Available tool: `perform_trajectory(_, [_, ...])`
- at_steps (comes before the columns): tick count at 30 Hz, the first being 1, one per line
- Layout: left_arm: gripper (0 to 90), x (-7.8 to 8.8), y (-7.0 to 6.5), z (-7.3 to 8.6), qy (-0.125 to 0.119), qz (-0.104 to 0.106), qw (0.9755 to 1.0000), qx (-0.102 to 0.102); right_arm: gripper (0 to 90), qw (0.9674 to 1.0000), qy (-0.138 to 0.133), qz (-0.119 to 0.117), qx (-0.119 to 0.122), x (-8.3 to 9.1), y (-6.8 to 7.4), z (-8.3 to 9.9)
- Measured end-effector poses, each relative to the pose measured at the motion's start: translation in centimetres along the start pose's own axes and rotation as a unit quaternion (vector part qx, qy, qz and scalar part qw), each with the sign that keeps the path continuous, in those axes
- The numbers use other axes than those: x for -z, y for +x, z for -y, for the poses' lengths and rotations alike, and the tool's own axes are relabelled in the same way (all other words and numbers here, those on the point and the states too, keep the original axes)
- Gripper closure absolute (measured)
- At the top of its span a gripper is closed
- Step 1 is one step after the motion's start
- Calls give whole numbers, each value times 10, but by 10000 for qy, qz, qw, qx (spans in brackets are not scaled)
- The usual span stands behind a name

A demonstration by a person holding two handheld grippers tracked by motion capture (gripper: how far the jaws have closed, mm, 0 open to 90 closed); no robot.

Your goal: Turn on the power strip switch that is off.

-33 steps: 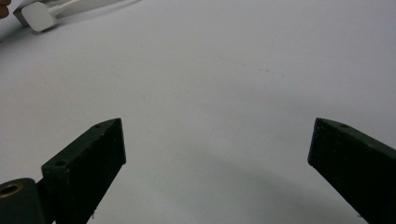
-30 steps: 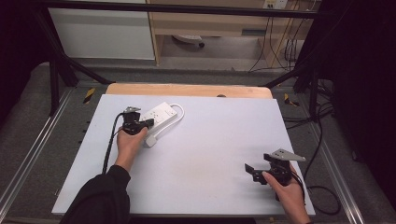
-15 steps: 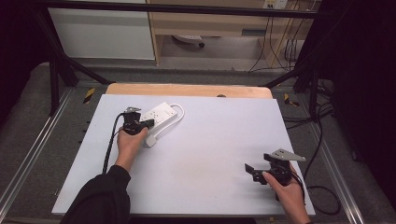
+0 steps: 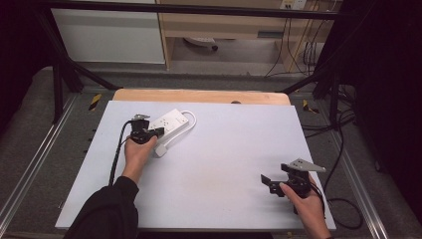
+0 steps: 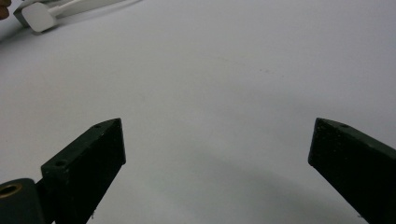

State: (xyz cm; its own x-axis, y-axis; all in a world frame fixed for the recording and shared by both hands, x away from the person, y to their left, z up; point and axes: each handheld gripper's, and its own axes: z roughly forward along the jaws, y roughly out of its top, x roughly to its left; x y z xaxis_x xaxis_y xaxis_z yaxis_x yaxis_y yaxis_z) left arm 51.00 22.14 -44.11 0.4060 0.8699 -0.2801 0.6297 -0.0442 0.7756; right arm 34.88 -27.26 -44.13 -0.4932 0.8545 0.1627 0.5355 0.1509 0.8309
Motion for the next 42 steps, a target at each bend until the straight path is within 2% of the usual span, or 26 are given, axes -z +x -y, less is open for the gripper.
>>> perform_trajectory(29, [900,1,0,0,34,3,10000,-18,43,10000,-3,-2,-30,0,0,0])
perform_trajectory(42, [900,7,-1,-4,-180,36,9998,52,43,10000,-5,4,-35,1,0,0])
